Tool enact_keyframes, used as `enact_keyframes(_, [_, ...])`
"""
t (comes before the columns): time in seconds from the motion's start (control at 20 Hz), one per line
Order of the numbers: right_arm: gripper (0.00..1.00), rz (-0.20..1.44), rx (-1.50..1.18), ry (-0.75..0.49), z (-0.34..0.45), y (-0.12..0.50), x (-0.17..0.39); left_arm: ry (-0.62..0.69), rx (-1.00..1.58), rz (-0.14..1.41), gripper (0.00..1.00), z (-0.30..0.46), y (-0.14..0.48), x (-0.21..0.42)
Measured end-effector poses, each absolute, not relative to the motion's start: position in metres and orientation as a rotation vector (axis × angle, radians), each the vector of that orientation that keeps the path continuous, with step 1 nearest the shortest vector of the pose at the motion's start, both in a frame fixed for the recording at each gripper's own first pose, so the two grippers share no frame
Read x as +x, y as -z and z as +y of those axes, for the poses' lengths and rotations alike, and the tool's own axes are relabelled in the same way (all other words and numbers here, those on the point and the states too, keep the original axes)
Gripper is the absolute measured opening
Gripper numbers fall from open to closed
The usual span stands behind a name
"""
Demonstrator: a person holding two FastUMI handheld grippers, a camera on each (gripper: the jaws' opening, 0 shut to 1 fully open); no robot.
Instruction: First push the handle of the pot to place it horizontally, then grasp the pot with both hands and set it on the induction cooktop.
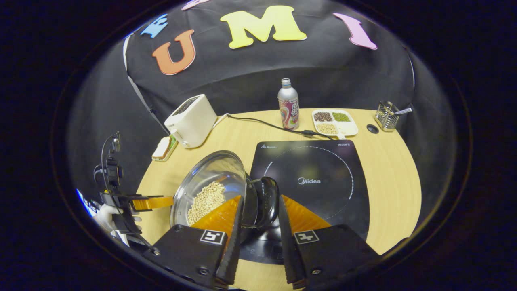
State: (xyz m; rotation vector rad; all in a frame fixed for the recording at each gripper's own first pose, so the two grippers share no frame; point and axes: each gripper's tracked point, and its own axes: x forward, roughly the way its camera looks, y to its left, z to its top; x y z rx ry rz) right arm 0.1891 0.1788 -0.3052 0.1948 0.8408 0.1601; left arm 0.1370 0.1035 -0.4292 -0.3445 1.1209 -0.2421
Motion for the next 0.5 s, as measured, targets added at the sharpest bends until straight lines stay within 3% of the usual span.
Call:
enact_keyframes(0.1, [0.49,0.843,0.2,-0.163,0.179,0.306,0.189,0.242,-0.331,1.135,0.94,0.101,0.436,0.141])
enact_keyframes(0.15, [0.48,0.843,0.199,-0.164,0.179,0.306,0.189,0.236,-0.33,1.147,0.8,0.099,0.441,0.141])
enact_keyframes(0.2, [0.48,0.844,0.195,-0.166,0.179,0.305,0.19,0.235,-0.333,1.167,0.94,0.097,0.445,0.14])
enact_keyframes(0.5, [0.49,0.85,0.2,-0.173,0.18,0.306,0.191,0.286,-0.294,1.252,0.93,0.082,0.462,0.136])
